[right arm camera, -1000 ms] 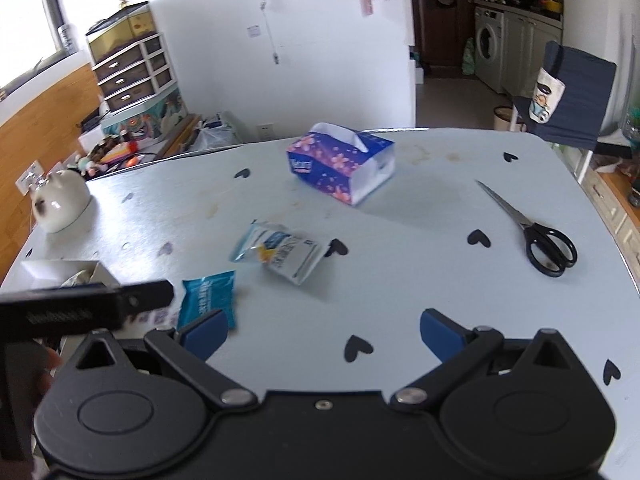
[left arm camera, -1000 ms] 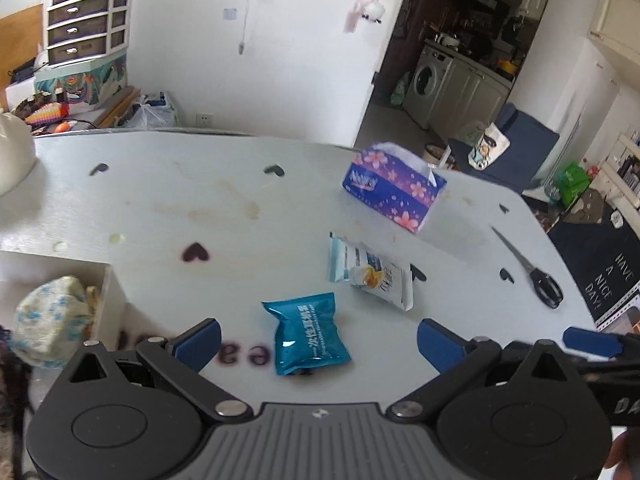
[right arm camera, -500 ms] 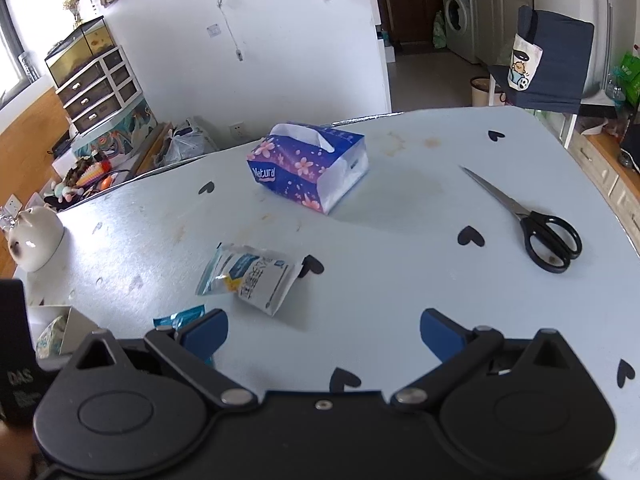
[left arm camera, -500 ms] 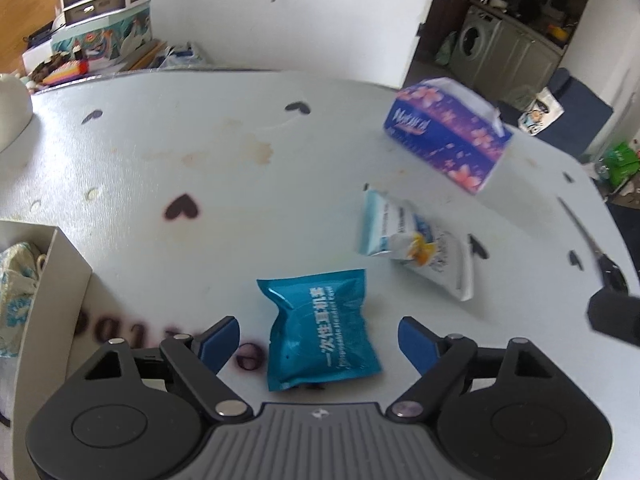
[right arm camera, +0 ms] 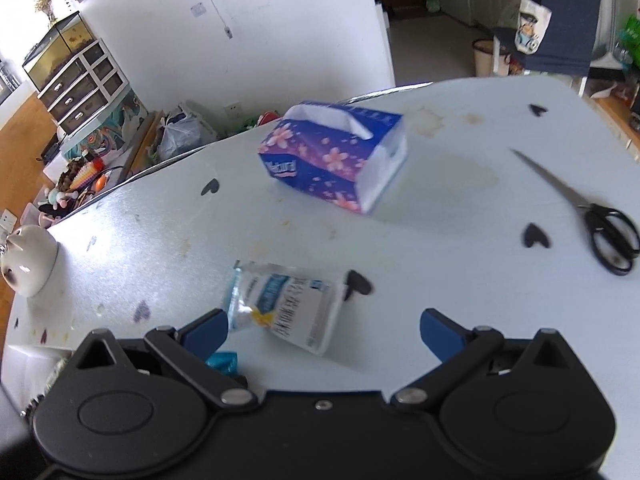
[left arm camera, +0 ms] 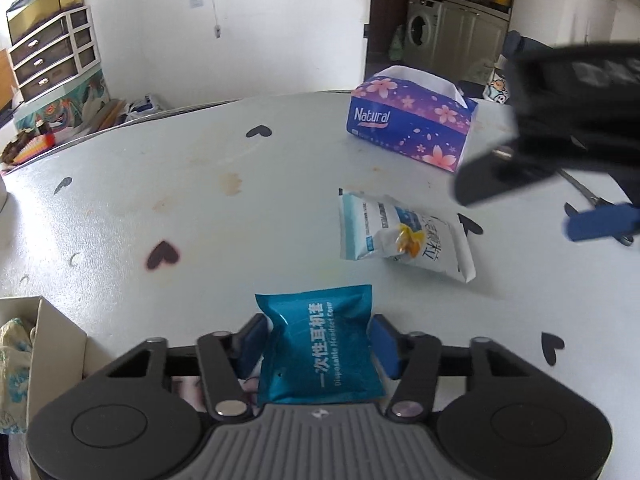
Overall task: Organize soft objects
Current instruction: 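Grasp the blue packet with the left tool while the right tool approaches the wipes packet, then close the right tool on the white wipes packet while the left tool holds the blue packet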
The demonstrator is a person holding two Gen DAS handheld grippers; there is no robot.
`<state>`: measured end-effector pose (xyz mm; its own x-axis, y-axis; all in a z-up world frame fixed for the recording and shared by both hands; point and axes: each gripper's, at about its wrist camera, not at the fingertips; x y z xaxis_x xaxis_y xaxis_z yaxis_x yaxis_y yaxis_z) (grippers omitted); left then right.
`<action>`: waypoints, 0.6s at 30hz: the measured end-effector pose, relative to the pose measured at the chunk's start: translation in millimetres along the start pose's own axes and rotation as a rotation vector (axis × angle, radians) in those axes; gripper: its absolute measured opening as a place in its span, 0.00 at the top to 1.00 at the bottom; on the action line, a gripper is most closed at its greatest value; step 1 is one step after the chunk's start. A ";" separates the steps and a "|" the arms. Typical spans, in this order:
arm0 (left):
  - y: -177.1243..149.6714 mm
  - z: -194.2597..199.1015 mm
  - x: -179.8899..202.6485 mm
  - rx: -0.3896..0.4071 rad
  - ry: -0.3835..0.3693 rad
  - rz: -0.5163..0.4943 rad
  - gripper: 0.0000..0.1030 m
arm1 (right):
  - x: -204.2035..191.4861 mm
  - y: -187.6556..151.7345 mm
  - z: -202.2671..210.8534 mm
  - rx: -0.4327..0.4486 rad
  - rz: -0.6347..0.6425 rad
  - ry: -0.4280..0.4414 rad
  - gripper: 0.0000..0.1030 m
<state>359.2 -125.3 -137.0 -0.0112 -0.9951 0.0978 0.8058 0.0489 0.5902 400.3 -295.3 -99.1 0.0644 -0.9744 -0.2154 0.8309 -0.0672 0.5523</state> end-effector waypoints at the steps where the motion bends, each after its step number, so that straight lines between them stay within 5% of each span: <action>1: -0.7 1.4 -3.1 -0.001 -0.008 0.003 0.49 | -2.7 3.0 -4.6 -0.009 -0.007 0.008 0.00; 9: -5.2 11.6 -28.0 -0.032 -0.076 0.056 0.51 | -26.9 18.6 -39.5 -0.044 -0.049 0.004 0.00; 18: -13.7 23.1 -48.9 -0.051 -0.077 0.061 0.51 | -47.3 19.1 -75.1 -0.102 -0.033 -0.105 0.00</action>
<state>335.0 -75.4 -131.3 -0.0046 -0.9808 0.1948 0.8355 0.1032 0.5397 454.6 -234.4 -138.9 -0.0172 -0.9895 -0.1434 0.8840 -0.0821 0.4603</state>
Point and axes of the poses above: each gripper's, at about its wrist camera, not at the fingertips, and z roughly against the way its jaws point, x to its right, y to its top, and after that the axes turned 9 degrees about z, right-handed
